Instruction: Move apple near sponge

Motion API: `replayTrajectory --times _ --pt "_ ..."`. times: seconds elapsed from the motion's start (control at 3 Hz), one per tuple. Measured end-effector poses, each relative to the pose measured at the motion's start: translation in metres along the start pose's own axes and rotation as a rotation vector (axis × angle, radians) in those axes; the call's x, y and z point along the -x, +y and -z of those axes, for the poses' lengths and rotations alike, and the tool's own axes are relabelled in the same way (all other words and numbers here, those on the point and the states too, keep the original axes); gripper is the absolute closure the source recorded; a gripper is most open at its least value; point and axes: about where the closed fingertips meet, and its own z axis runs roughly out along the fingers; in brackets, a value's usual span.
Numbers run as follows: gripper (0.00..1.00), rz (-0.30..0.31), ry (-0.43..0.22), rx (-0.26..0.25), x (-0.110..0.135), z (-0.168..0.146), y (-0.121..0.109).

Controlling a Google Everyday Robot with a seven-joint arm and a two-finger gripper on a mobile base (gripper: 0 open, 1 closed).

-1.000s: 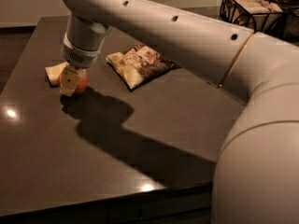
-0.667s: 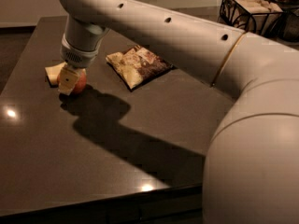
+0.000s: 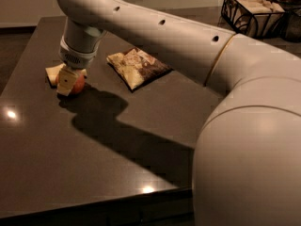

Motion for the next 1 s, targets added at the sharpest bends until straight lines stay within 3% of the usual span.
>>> replayTrajectory --times 0.33,0.67,1.0 --pt "0.16 0.001 0.002 0.002 0.0001 -0.0013 0.0014" --pt "0.00 0.002 0.004 0.005 0.0002 -0.0029 0.0022" --pt "0.00 0.002 0.004 0.005 0.0002 -0.0031 0.0023"
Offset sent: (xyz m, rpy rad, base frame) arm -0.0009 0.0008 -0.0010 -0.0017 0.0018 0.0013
